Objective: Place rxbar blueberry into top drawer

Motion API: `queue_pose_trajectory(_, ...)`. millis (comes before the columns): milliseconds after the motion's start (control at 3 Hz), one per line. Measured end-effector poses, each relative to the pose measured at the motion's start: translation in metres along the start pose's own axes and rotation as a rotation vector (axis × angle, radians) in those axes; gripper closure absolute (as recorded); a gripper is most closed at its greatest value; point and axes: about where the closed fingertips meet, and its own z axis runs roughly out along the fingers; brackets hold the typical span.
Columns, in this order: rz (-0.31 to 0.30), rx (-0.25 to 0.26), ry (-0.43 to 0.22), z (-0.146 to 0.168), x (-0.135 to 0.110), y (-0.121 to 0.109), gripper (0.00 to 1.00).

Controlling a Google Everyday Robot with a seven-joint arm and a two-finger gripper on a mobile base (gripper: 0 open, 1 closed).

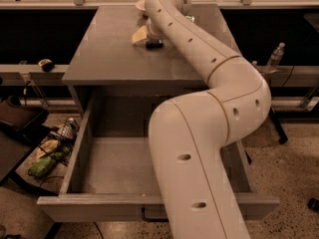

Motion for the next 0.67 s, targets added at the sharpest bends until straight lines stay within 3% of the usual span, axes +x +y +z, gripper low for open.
queue_pose_trajectory(667, 0.000, 0.000, 0.000, 0.0000, 0.0000, 0.0000, 0.72)
